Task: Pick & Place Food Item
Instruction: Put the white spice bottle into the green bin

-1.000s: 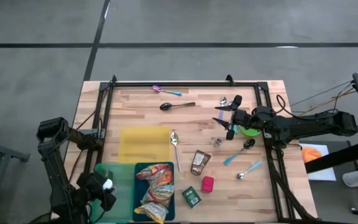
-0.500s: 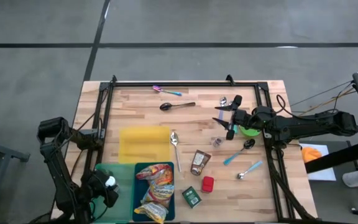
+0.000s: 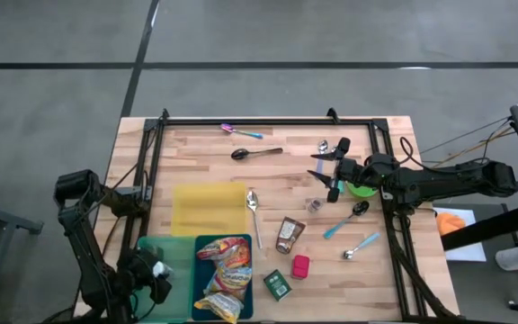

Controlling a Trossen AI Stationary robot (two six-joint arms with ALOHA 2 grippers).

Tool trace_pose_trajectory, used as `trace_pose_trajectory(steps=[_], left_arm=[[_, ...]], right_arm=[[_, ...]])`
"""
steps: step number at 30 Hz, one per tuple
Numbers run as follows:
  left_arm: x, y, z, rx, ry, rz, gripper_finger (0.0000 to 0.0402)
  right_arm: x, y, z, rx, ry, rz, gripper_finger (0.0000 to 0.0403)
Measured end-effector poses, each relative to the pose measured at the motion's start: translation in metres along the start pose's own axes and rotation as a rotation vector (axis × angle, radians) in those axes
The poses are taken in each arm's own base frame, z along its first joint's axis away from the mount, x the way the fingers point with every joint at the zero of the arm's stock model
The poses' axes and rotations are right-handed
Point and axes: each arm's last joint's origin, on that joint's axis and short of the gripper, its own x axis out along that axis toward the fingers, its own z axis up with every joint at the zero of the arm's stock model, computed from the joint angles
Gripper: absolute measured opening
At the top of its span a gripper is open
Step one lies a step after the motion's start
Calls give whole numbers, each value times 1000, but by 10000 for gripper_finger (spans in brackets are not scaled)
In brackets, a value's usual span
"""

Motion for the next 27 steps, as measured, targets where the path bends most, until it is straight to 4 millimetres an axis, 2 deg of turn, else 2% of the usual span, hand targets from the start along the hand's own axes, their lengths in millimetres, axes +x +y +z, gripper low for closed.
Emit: trace_pose_trajectory(steps=[7,27], left_arm=[[-2,-1,0,-4,7,-8,307],[-42,-15,9,-100,112,-98,309]], right_arm=[[0,0,0,0,0,0,215],[0,0,0,0,1,0,215]])
